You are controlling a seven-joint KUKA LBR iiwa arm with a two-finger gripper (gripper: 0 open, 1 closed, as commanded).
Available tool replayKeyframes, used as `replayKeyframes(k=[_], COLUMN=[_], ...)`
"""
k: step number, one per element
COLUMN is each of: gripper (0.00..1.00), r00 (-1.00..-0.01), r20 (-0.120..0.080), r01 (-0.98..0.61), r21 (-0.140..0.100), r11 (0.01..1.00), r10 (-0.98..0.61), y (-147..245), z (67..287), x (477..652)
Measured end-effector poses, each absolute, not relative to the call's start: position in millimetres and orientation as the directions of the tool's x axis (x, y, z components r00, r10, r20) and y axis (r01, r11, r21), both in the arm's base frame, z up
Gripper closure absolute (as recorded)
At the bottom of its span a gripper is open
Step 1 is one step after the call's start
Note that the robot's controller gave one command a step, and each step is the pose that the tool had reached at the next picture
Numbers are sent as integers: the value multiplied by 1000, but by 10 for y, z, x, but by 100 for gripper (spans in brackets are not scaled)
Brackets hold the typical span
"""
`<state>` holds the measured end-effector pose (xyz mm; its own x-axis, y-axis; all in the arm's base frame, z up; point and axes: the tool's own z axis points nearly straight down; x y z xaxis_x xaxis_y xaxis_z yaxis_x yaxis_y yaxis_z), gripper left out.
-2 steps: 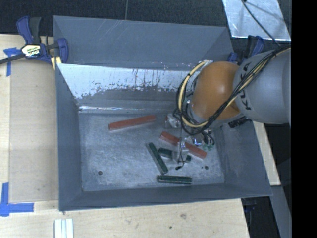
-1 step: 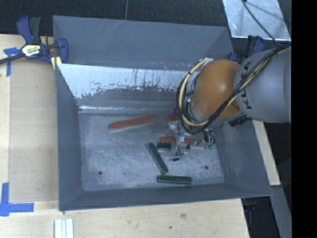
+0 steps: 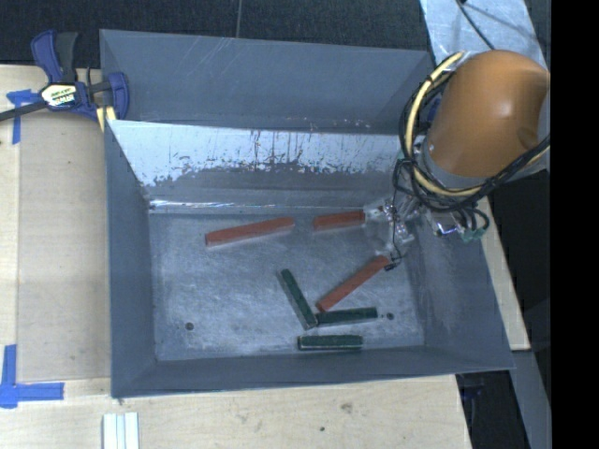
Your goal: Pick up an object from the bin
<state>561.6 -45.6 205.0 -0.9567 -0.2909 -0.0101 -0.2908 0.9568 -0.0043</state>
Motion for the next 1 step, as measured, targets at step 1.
replayKeyframes(k=[1], gripper=[0], r00=[-957], r20=[-4], r01=[-289], r21=[-1], r11=[957], r10=[-289], y=[-447], z=[2016], x=[5602])
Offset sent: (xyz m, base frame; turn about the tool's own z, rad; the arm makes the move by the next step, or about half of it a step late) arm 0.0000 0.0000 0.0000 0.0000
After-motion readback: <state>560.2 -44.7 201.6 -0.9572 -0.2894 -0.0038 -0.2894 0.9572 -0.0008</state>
